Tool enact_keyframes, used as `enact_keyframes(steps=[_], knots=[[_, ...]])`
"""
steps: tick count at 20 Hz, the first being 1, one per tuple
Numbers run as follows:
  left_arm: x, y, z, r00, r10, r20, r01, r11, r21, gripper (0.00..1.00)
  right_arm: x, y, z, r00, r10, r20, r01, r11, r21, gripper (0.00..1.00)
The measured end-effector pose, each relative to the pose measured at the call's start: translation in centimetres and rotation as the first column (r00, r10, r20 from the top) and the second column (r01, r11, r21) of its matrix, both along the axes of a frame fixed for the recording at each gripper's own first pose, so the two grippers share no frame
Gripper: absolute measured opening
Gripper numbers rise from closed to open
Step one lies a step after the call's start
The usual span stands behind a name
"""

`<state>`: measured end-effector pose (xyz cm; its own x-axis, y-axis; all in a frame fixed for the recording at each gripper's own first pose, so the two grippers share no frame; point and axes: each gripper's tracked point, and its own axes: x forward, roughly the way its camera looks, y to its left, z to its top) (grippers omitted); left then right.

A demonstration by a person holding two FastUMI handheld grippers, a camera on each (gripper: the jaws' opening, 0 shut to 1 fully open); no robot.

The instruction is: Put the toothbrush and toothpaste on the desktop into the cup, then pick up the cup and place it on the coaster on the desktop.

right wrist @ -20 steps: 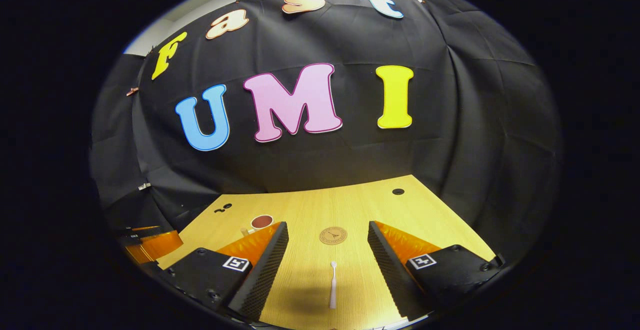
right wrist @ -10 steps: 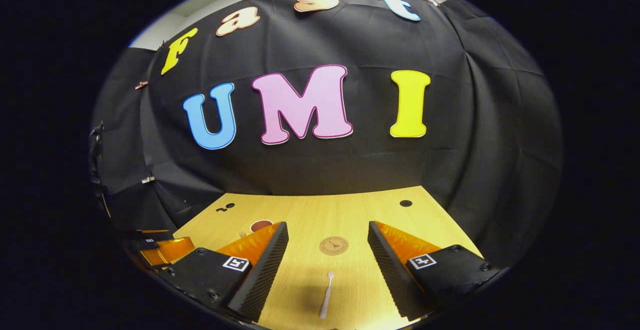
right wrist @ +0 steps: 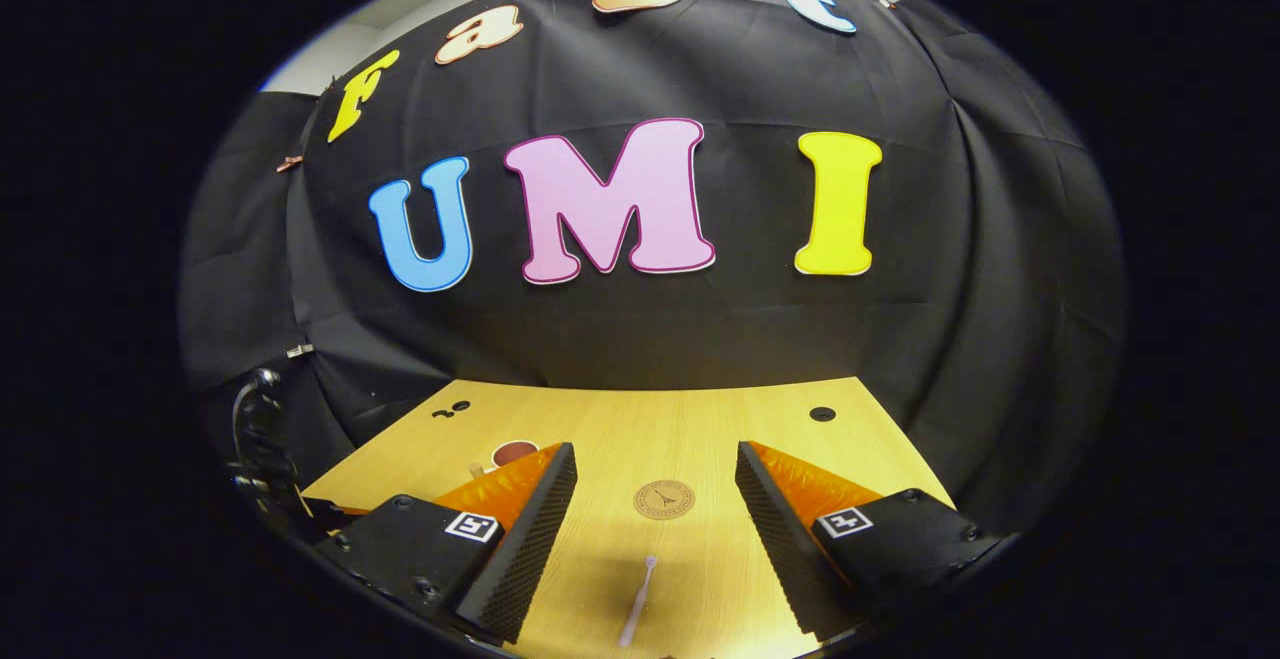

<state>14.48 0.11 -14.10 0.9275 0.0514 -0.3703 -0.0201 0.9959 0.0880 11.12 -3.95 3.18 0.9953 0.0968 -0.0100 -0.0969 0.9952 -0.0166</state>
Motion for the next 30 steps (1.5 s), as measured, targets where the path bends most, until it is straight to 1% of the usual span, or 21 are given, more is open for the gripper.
enact_keyframes(steps=[3,6,8,10,14,15,16,17,18,20,21,22,23,24,25,27,29,30], knots=[[1.1,1.2,-2.7,0.998,0.061,-0.031,-0.061,0.998,0.016,0.97,0.7,-0.8,-0.4,1.000,-0.005,-0.009,0.005,1.000,0.012,0.98],[1.9,2.3,-5.8,0.990,0.108,-0.091,-0.108,0.994,0.013,0.97,1.1,-1.3,-1.7,0.999,-0.001,-0.035,0.002,1.000,0.017,0.98],[2.3,2.9,-7.6,0.982,0.132,-0.134,-0.131,0.991,0.012,0.97,1.4,-1.5,-2.9,0.998,0.010,-0.063,-0.010,1.000,-0.005,0.98],[2.5,3.2,-8.9,0.976,0.142,-0.168,-0.141,0.990,0.016,0.97,1.5,-2.0,-3.6,0.997,0.016,-0.081,-0.017,1.000,-0.015,0.99],[2.8,3.8,-10.8,0.964,0.160,-0.214,-0.150,0.987,0.060,0.98,1.9,-2.9,-5.6,0.992,0.022,-0.128,-0.024,1.000,-0.011,0.98],[3.0,4.0,-11.3,0.961,0.159,-0.225,-0.148,0.987,0.066,0.92,2.0,-3.0,-6.1,0.989,0.023,-0.144,-0.024,1.000,-0.003,0.98],[3.1,3.9,-11.8,0.957,0.161,-0.242,-0.151,0.987,0.060,0.97,2.2,-3.2,-6.8,0.987,0.023,-0.159,-0.022,1.000,0.007,0.98],[3.4,3.9,-11.5,0.961,0.162,-0.225,-0.153,0.987,0.056,0.98,2.4,-3.3,-7.4,0.985,0.020,-0.171,-0.018,1.000,0.016,0.98],[3.5,3.9,-11.6,0.957,0.164,-0.239,-0.155,0.986,0.055,0.98,2.5,-3.6,-7.8,0.983,0.015,-0.183,-0.011,1.000,0.023,0.99],[4.1,3.7,-11.7,0.959,0.148,-0.242,-0.136,0.989,0.065,0.95,2.5,-3.6,-9.0,0.977,0.009,-0.211,-0.002,0.999,0.036,0.98],[4.3,3.5,-11.4,0.963,0.138,-0.233,-0.125,0.990,0.071,0.87,2.5,-3.5,-9.6,0.974,0.007,-0.228,0.001,0.999,0.039,0.98],[4.4,3.2,-11.5,0.963,0.127,-0.238,-0.112,0.991,0.076,0.84,2.4,-3.6,-10.2,0.969,0.002,-0.247,0.007,0.999,0.039,0.99],[4.3,3.0,-11.3,0.964,0.120,-0.237,-0.103,0.991,0.084,0.74,2.2,-3.5,-10.8,0.965,-0.004,-0.264,0.015,0.999,0.038,0.99],[4.5,2.9,-11.5,0.964,0.115,-0.239,-0.096,0.991,0.092,0.71,2.0,-3.5,-11.3,0.960,-0.012,-0.278,0.024,0.999,0.037,0.98],[4.4,2.9,-11.5,0.962,0.112,-0.250,-0.089,0.991,0.101,0.63,1.9,-3.3,-11.9,0.955,-0.021,-0.295,0.033,0.999,0.037,0.99],[4.5,2.7,-11.5,0.959,0.090,-0.270,-0.062,0.992,0.109,0.61,1.5,-3.0,-13.3,0.943,-0.037,-0.332,0.054,0.998,0.043,0.98],[4.6,2.7,-11.6,0.952,0.069,-0.299,-0.037,0.993,0.112,0.57,1.3,-2.6,-14.3,0.930,-0.056,-0.364,0.077,0.996,0.041,0.98],[4.7,2.5,-11.7,0.948,0.056,-0.313,-0.021,0.993,0.114,0.56,1.1,-2.6,-14.9,0.922,-0.070,-0.380,0.091,0.995,0.038,0.99]])
